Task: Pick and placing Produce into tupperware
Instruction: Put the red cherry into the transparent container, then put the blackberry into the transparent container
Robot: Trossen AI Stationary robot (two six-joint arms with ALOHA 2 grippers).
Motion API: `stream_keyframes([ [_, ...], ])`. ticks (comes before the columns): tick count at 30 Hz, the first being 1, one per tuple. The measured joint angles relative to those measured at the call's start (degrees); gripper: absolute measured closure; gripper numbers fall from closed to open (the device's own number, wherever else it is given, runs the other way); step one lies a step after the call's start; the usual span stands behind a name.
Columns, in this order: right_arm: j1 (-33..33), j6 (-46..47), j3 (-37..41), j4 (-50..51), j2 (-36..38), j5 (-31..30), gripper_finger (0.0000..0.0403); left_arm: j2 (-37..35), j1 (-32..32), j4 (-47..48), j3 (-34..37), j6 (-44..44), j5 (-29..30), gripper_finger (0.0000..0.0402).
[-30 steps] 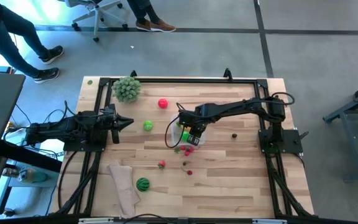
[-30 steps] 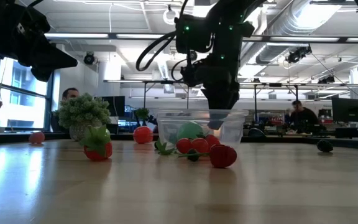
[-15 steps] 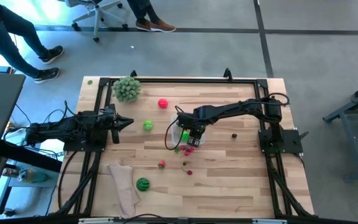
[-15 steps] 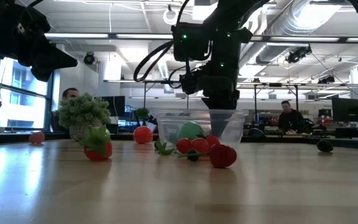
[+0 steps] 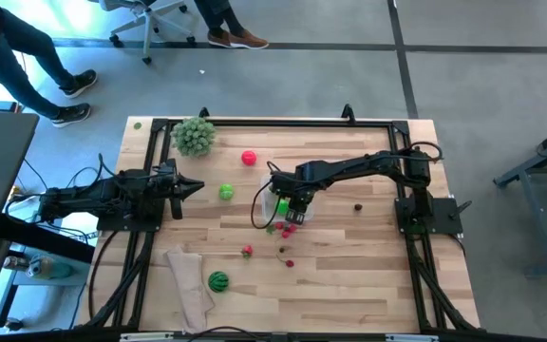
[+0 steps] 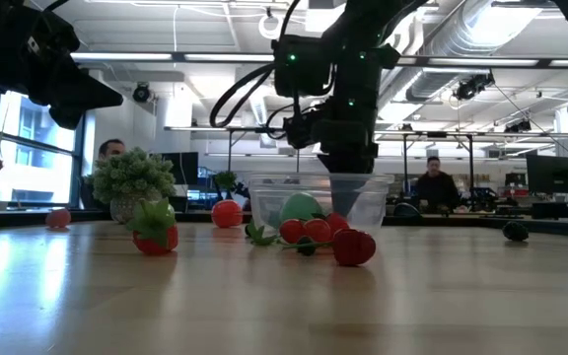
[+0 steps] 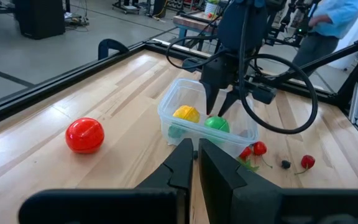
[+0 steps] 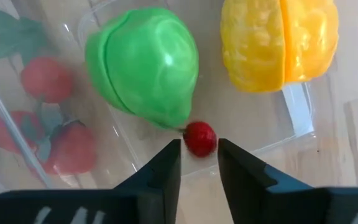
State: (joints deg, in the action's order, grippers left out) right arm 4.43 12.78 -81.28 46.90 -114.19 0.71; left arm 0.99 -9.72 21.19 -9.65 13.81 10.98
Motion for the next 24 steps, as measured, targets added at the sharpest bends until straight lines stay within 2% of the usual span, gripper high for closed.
stream_keyframes([
  [8,0.0,0.2,0.0,0.0,0.0,-0.6,0.026,0.0,0.0,0.0,0.0,0.0,0.0,0.0385],
  [17,0.0,0.2,-0.4,1.5,2.1,-0.6,0.0258,0.0,0.0,0.0,0.0,0.0,0.0,0.0385],
  [24,-0.5,-0.1,-6.5,6.2,5.2,-1.7,0.0258,0.0,0.0,-0.1,0.0,0.0,0.0,0.0385],
])
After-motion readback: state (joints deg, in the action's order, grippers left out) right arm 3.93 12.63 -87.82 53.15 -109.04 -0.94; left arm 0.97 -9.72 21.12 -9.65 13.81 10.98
